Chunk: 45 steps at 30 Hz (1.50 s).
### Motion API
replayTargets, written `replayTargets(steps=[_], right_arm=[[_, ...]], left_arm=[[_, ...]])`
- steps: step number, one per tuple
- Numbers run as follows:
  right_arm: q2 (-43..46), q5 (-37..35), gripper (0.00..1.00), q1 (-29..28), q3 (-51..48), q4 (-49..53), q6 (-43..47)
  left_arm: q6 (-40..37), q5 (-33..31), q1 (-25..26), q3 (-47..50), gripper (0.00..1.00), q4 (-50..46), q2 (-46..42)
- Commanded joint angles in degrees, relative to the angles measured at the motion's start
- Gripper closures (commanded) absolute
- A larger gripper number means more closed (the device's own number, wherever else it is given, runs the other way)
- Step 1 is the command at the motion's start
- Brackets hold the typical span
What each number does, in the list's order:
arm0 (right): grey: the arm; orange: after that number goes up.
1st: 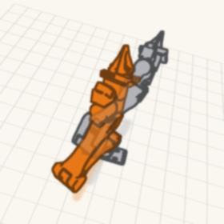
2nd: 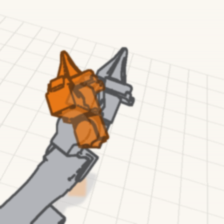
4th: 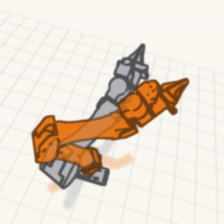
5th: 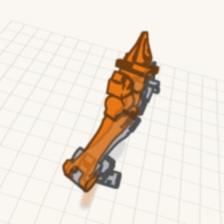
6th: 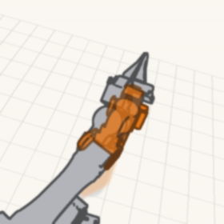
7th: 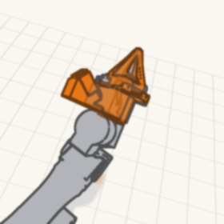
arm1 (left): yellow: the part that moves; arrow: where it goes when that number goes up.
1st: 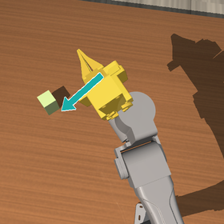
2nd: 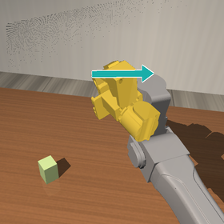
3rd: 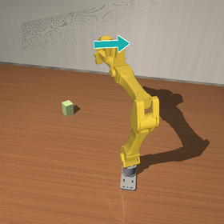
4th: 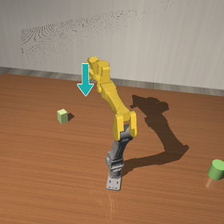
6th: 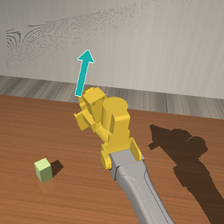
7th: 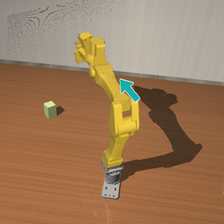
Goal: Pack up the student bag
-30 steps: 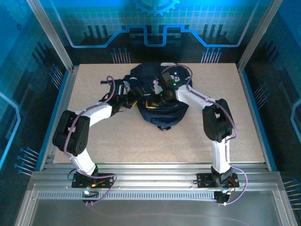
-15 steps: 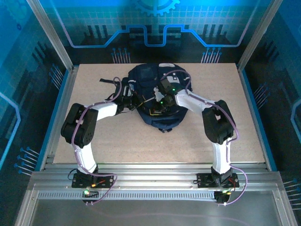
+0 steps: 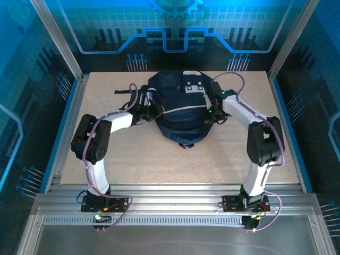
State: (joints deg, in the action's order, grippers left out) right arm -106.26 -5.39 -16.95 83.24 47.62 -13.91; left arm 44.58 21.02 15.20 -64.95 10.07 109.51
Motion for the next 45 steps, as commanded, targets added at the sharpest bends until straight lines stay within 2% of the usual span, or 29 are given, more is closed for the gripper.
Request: replayTargets(steps=[1,3,4,8,12,13,16,19,20,25,28,31,33,36,38,42,43,44,45], right_arm=[[0.5,-17.7,1.0,2.6,0.9,7.4,3.2],[0.2,-19.0,1.0,3.2,0.6,6.5,4.0],[0.3,-17.2,1.0,3.2,0.2,5.6,4.5],[3.2,-0.5,1.0,0.8,-3.9,-0.7,7.0],[4.7,11.7,1.0,-4.3,-7.1,-6.2,7.4],[4.5,14.3,1.0,-5.5,-7.3,-7.8,6.7],[2.7,21.6,1.0,-8.8,-6.6,-13.5,3.5],[-1.4,25.1,1.0,-11.2,-2.3,-17.4,0.7],[-3.0,25.6,1.0,-11.7,-0.5,-17.9,0.2],[-11.8,26.7,1.0,-14.8,11.9,-17.5,-1.1],[-13.8,27.9,1.0,-15.9,15.4,-17.6,-2.1],[-13.8,28.0,1.0,-16.7,15.2,-17.5,-3.5],[-13.1,28.7,1.0,-17.1,13.5,-18.0,-4.9],[-11.1,30.1,1.0,-17.4,8.5,-20.0,-7.0],[-9.6,29.6,1.0,-17.6,5.6,-19.8,-7.0],[-6.6,24.1,1.0,-17.6,1.9,-16.3,-5.0],[-5.7,22.8,1.0,-17.5,0.9,-15.4,-4.1],[-5.0,22.0,1.0,-17.5,0.3,-14.8,-3.6],[-4.3,21.2,1.0,-17.5,-0.3,-14.2,-2.9]], left_arm=[[-3.0,-5.8,-3.1,-1.8,1.0,-4.9,1.4],[-3.7,-5.4,-3.1,-3.2,1.0,-6.3,1.9],[-3.9,-5.3,-3.1,-4.1,1.0,-6.9,2.3],[-4.6,-5.1,-3.1,-8.8,1.0,-8.5,5.0],[-6.5,-5.5,-3.3,-17.5,0.97,-12.3,9.0],[-7.0,-5.8,-3.4,-20.4,0.87,-14.2,10.1],[-8.8,-7.4,-4.1,-28.3,0.44,-22.2,12.0],[-11.0,-10.7,-4.9,-30.3,0.04,-27.8,9.4],[-11.5,-11.8,-5.2,-29.6,0.01,-28.5,7.8],[-10.5,-14.6,-5.7,-19.1,0.01,-28.3,-2.9],[-5.5,-13.2,-5.8,-10.6,0.01,-24.5,-8.5],[2.8,-10.0,-5.5,-1.1,0.01,-17.1,-11.9],[7.0,-8.5,-5.3,3.4,0.01,-13.1,-12.1],[8.3,-9.6,-3.9,5.5,0.01,-11.7,-10.0],[7.1,-10.5,-3.1,4.8,0.01,-12.8,-7.5],[1.7,-14.6,-2.7,2.1,0.02,-18.3,-3.1],[0.8,-14.5,-2.9,2.0,0.08,-18.1,-2.0],[0.3,-13.9,-3.1,1.9,0.29,-17.5,-1.2],[0.0,-12.9,-3.3,1.7,0.63,-16.7,-0.4]])
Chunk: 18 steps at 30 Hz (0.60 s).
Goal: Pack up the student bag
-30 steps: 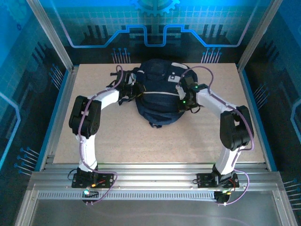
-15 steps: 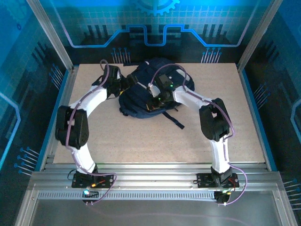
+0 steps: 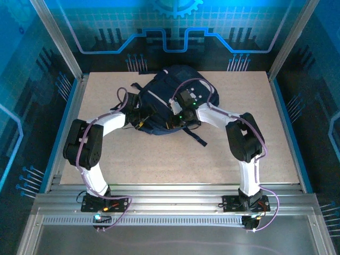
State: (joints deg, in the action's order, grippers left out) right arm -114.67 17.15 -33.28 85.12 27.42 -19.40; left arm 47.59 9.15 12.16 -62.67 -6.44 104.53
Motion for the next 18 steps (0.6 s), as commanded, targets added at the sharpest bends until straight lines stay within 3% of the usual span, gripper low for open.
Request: replayTargets(steps=[1,2,6,10,18], right_arm=[[4.7,-2.3,1.0,-1.1,-2.6,6.6,3.3],[5.2,-3.4,1.0,-1.0,-2.8,7.5,4.0],[7.1,-9.5,1.0,-0.3,-3.8,13.5,9.3],[8.4,-16.8,1.0,2.5,-5.3,19.6,14.6],[8.4,-33.3,1.0,9.9,-1.2,20.1,15.3]], left_arm=[[-3.2,-0.5,-0.4,-0.7,0.82,0.5,5.1],[-3.3,-0.2,-0.4,-1.0,0.9,0.7,5.3],[-4.6,-2.4,-0.6,-1.3,0.92,0.1,3.9],[-6.6,-2.7,-1.9,-1.4,1.0,-0.8,2.1],[-7.1,-1.9,-3.1,-1.6,1.0,-2.5,1.0]])
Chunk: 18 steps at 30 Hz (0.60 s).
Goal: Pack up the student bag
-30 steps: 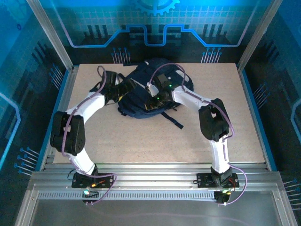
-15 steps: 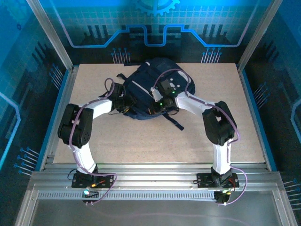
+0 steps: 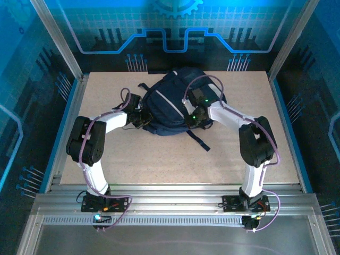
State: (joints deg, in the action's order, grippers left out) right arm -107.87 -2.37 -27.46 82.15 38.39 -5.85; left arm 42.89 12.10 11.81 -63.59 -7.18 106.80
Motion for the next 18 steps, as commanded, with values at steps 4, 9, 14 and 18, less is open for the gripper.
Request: replayTargets(steps=[4,9,14,18], right_arm=[[-0.3,-21.7,1.0,6.5,6.0,10.2,0.1],[5.0,-11.1,0.64,6.4,1.2,2.9,-1.1],[13.1,-6.9,0.0,8.9,-9.3,-8.0,-5.3],[16.4,-12.7,0.01,14.1,-17.2,-16.5,-7.2]], left_arm=[[-2.7,-4.1,-2.8,-0.7,1.0,-2.0,-1.4],[-2.8,-2.7,-2.8,-1.1,0.37,-2.5,-3.0],[-7.3,-5.5,-2.8,-1.7,0.01,-5.0,-8.8],[-14.2,-15.0,-2.8,0.5,0.01,-6.2,-16.4]])
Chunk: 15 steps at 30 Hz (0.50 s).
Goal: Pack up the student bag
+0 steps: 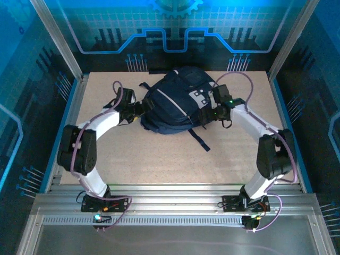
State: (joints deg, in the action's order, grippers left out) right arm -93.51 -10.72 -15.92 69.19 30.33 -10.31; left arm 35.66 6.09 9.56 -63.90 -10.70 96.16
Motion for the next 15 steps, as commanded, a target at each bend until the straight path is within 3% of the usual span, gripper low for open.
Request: replayTargets(steps=[1,7,10,15], right_arm=[[2.9,-5.3,0.01,3.7,-6.9,-11.9,-1.6],[6.0,-11.3,0.0,5.6,-25.1,-39.1,6.9],[5.4,-11.6,0.0,5.7,-29.6,-48.9,10.2],[6.6,-4.8,0.0,9.3,-35.0,-57.7,9.6]], left_arm=[[-9.5,-12.3,-0.5,1.9,0.01,-2.5,-7.9],[-21.8,-33.9,-0.7,12.4,0.01,4.7,-16.0],[-25.8,-40.6,-1.0,18.0,0.01,11.2,-16.6],[-26.6,-40.2,-3.0,25.5,0.01,23.9,-14.2]])
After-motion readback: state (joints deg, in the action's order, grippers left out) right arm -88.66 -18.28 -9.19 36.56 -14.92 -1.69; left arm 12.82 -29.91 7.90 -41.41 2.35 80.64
